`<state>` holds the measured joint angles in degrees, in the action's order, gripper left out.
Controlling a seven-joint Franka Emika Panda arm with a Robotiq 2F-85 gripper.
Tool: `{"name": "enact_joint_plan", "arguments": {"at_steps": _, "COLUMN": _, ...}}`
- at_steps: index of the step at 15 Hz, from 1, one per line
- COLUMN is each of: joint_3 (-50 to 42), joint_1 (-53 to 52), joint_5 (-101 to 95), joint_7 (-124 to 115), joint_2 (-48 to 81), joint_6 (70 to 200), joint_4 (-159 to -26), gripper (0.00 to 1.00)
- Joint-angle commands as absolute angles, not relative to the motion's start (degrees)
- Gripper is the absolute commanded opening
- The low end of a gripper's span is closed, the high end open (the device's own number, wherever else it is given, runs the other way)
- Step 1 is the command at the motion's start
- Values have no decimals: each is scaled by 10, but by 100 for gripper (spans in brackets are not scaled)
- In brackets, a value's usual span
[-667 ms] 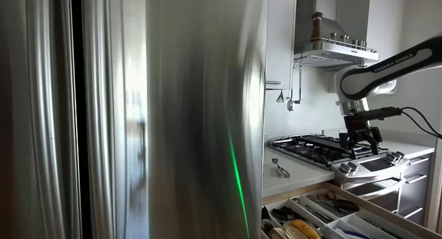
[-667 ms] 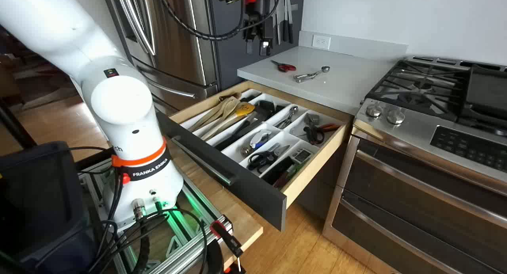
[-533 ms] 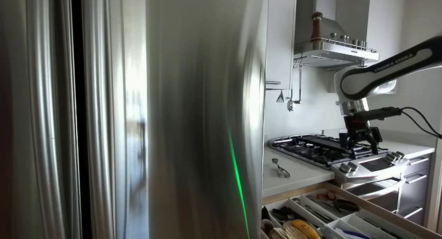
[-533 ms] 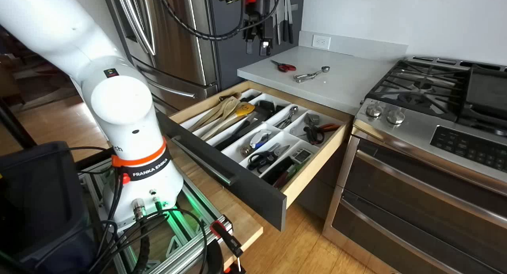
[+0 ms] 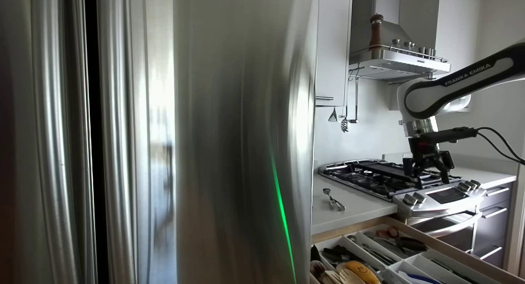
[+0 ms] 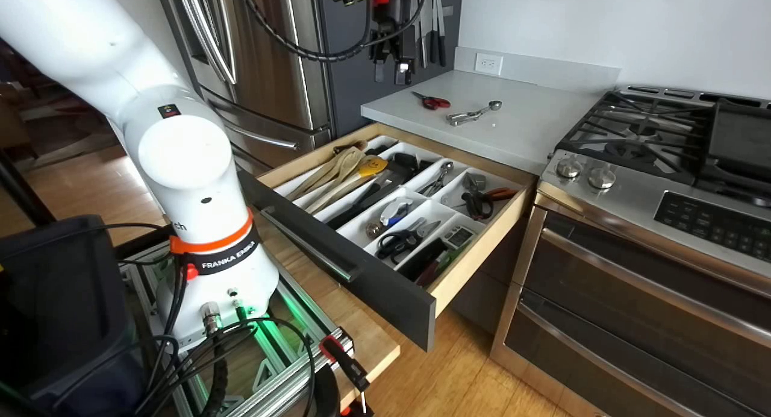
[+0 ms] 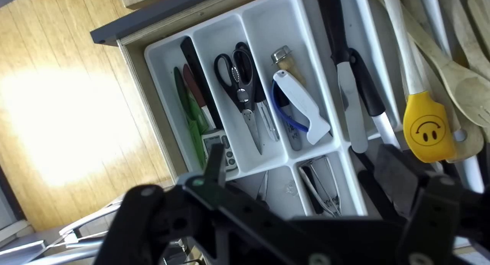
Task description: Put the pair of scissors in the drawer then put an ice cream scoop on the countertop
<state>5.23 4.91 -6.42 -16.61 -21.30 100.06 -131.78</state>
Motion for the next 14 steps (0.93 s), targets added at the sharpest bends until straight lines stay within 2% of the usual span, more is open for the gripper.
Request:
{"name": "enact_joint_plan", "arguments": {"at_steps": 1, "joint_3": 43, "joint_1": 39, "joint_5": -67, "joint_7": -169, "joint_2": -212, "joint_6": 999, "joint_4": -1317, "gripper": 100}}
{"name": "enact_joint_plan", "arguments": {"at_steps": 9, "joint_3": 43, "joint_1": 39, "joint_5": -67, "joint_7": -169, "joint_2": -212, "joint_6": 999, "joint_4": -1317, "gripper": 100}}
{"name": "enact_joint_plan", "arguments": {"at_steps": 14, "joint_3": 50, "joint_1": -9, "joint_5": -57, "joint_7": -40, "joint_2": -173, "joint_6": 1038, "joint_4": -1288, "gripper": 100}}
